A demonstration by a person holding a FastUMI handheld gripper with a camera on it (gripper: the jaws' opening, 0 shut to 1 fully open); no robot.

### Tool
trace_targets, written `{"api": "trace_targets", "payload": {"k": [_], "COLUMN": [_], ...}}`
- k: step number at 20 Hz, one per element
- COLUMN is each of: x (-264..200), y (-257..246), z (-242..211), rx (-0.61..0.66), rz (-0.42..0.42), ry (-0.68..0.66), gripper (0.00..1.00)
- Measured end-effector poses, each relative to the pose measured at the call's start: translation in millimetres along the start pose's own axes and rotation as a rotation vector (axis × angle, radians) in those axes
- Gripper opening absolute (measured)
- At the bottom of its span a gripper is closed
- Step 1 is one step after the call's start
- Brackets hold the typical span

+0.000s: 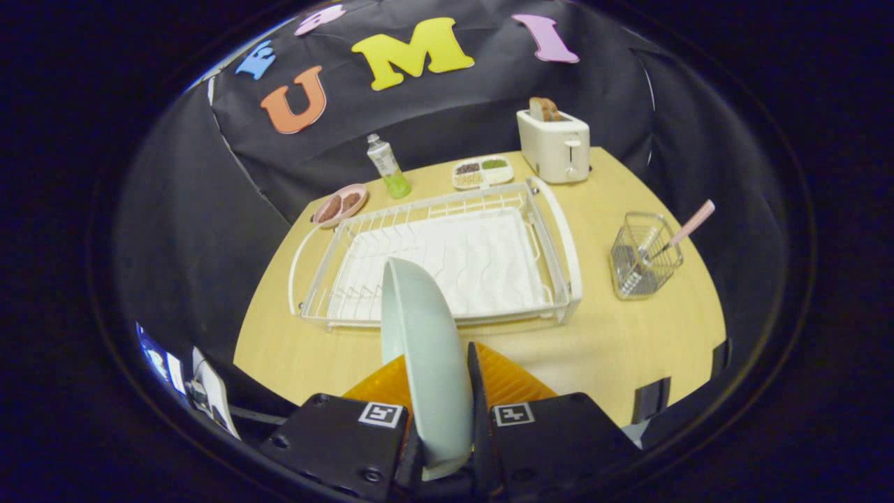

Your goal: Take the plate from the dish rack, then take the spoon from the basket and place it into the plate.

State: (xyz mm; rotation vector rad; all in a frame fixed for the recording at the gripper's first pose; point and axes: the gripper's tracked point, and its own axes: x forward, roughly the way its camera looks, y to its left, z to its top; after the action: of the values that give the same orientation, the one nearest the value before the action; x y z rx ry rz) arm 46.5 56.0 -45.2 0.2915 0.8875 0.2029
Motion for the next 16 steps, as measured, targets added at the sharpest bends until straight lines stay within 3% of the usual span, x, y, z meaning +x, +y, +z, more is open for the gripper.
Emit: {"api": "trace_targets", "payload": {"k": [3, 6, 16], "x": [21, 38, 61], "y": [-1, -8, -39], "z": [-40, -65, -63], "rx": [0.135, 0.193, 0.395], "rz": [0.106, 0.141, 0.244], "ry": [0.083, 0.120, 0.120], "gripper": [0.34, 0.34, 0.36]}}
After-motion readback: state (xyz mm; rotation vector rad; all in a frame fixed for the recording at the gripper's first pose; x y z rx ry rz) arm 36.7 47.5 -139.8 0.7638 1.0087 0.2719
